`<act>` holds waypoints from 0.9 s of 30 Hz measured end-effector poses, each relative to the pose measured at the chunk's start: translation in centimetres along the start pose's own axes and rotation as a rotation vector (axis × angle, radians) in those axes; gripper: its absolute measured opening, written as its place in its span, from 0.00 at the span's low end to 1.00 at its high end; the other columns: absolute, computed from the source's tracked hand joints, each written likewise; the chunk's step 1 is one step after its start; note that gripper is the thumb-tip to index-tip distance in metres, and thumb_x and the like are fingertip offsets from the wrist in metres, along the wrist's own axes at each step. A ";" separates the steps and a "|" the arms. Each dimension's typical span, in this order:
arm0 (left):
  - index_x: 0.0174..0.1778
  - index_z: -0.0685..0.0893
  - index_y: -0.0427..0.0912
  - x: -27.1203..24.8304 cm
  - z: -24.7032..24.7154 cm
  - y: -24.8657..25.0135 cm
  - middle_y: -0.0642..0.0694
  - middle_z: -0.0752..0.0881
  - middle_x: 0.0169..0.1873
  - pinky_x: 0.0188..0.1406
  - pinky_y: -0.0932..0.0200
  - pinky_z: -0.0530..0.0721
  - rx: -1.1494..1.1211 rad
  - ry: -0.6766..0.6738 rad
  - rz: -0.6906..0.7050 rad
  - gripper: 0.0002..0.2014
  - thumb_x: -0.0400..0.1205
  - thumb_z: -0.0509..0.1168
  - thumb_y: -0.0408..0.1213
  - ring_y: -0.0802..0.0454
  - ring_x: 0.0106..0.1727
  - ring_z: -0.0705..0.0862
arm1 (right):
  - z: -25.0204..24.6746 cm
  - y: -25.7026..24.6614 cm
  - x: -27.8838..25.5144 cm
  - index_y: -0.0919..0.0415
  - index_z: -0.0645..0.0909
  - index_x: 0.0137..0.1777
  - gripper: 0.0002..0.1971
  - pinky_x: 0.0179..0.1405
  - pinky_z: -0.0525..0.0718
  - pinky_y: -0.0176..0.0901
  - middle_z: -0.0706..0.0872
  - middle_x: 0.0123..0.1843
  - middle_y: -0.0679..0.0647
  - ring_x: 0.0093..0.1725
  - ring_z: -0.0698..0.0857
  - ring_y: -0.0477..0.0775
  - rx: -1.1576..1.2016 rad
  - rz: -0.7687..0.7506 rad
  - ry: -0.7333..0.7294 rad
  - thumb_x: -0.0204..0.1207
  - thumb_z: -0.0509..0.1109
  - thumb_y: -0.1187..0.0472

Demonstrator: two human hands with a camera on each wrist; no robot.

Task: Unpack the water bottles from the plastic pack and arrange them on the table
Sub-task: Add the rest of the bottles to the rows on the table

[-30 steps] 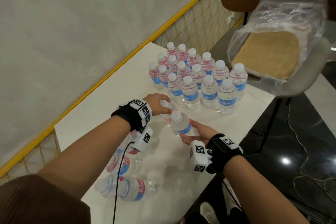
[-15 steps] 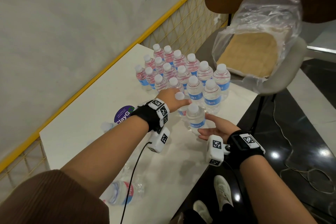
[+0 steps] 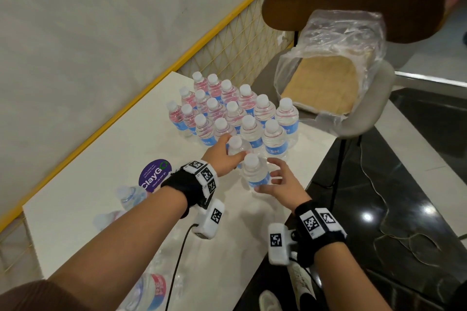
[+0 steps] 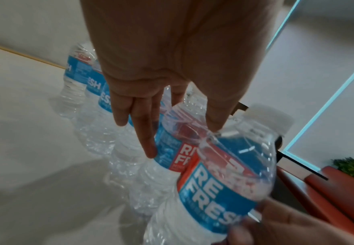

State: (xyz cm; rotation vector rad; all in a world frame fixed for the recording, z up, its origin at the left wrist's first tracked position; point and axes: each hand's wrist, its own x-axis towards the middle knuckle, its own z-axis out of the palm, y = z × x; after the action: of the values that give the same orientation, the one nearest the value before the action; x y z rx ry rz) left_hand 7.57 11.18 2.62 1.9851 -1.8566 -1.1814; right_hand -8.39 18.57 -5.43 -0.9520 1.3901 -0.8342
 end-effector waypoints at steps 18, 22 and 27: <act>0.77 0.63 0.44 -2.2 4.4 -3.4 0.42 0.77 0.68 0.67 0.45 0.80 -0.301 0.156 -0.020 0.33 0.77 0.68 0.31 0.44 0.63 0.80 | -0.9 1.1 -0.5 0.50 0.72 0.69 0.27 0.63 0.75 0.40 0.79 0.65 0.45 0.63 0.77 0.45 0.059 -0.269 0.223 0.72 0.75 0.65; 0.77 0.64 0.45 -2.6 5.9 -3.5 0.43 0.77 0.70 0.67 0.39 0.80 -0.415 0.199 -0.051 0.34 0.76 0.70 0.31 0.43 0.66 0.80 | -1.0 1.4 -0.2 0.49 0.69 0.73 0.32 0.63 0.76 0.43 0.78 0.66 0.49 0.64 0.76 0.47 0.011 -0.223 0.205 0.70 0.77 0.64; 0.76 0.65 0.44 -2.9 6.6 -3.6 0.43 0.77 0.70 0.66 0.42 0.81 -0.418 0.217 -0.023 0.30 0.79 0.68 0.32 0.49 0.54 0.82 | -0.7 1.7 0.3 0.51 0.68 0.75 0.34 0.62 0.77 0.44 0.78 0.69 0.54 0.66 0.78 0.53 -0.088 -0.190 0.251 0.70 0.78 0.60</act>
State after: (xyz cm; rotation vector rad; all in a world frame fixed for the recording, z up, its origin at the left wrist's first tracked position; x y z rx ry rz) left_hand 6.40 17.04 -2.75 1.8172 -1.3558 -1.1880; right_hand -9.21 18.93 -7.05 -1.0879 1.5784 -1.0704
